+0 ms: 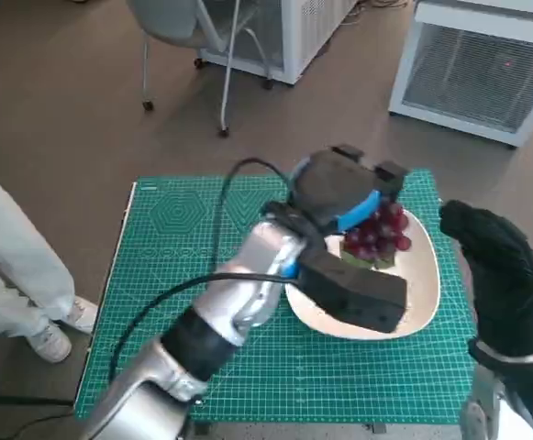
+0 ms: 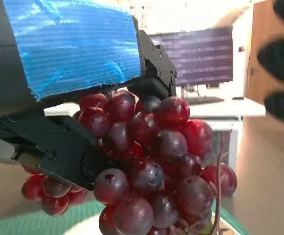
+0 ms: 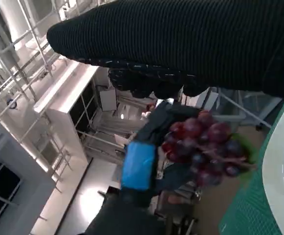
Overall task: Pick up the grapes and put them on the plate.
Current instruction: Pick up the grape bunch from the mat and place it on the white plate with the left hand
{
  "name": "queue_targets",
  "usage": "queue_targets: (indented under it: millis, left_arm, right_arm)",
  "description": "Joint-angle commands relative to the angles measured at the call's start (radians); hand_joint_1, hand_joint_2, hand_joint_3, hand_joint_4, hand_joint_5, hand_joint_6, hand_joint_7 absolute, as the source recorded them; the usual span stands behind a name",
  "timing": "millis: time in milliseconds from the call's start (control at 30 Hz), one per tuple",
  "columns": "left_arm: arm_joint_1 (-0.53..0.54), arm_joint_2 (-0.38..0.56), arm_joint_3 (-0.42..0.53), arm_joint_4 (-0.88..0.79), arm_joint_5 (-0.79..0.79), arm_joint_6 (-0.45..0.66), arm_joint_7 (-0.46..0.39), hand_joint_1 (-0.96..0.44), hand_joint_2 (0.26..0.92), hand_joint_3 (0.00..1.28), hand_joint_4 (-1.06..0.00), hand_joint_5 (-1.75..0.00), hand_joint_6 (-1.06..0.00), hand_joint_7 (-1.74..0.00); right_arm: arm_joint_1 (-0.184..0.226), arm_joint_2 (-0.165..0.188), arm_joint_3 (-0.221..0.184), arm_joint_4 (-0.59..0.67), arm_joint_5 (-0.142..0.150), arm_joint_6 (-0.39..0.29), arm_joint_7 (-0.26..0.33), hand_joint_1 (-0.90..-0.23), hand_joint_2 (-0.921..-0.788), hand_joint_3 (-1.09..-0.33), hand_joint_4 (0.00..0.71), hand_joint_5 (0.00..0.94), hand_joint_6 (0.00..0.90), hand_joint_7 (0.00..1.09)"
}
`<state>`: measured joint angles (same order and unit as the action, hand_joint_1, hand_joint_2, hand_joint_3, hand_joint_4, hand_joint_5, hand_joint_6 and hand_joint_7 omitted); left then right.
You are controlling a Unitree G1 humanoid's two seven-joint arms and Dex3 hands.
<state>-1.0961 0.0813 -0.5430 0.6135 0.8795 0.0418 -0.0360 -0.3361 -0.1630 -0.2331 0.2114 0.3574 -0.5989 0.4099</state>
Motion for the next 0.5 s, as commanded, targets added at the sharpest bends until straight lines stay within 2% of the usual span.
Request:
queue_targets:
  millis: [33, 133, 200, 300, 500]
  left_arm:
    - [-0.043, -0.033, -0.004, 0.06, -0.021, -0.014, 0.022, 0.0, 0.836, 0.3, -0.6, -1.44, -0.58, -1.1]
    - [-0.05, -0.043, -0.006, 0.085, -0.031, -0.025, 0.027, 0.0, 0.676, 0.62, -0.49, -1.63, -0.61, -1.15]
    - [-0.053, -0.044, -0.006, 0.093, -0.033, -0.028, 0.03, 0.0, 0.612, 0.74, -0.46, -1.69, -0.62, -1.17]
    - [-0.056, -0.045, -0.006, 0.1, -0.035, -0.032, 0.033, 0.0, 0.579, 0.81, -0.44, -1.73, -0.63, -1.18]
    - [-0.059, -0.052, -0.005, 0.119, -0.047, -0.046, 0.031, 0.0, 0.556, 0.85, -0.4, -1.74, -0.64, -1.22]
  right_arm:
    - [0.024, -0.001, -0.004, 0.001, -0.002, -0.007, -0.003, -0.465, -0.921, -0.524, 0.53, 0.0, 0.192, 0.57]
    - [0.025, 0.001, -0.005, 0.004, -0.006, -0.015, -0.006, -0.466, -0.921, -0.524, 0.53, 0.0, 0.193, 0.57]
    - [0.025, 0.001, -0.005, 0.005, -0.006, -0.017, -0.007, -0.467, -0.921, -0.524, 0.53, 0.0, 0.193, 0.57]
    - [0.025, 0.001, -0.004, 0.006, -0.006, -0.018, -0.007, -0.467, -0.921, -0.524, 0.53, 0.0, 0.194, 0.57]
    - [0.028, 0.004, -0.005, 0.007, -0.012, -0.023, -0.013, -0.47, -0.921, -0.524, 0.53, 0.0, 0.195, 0.57]
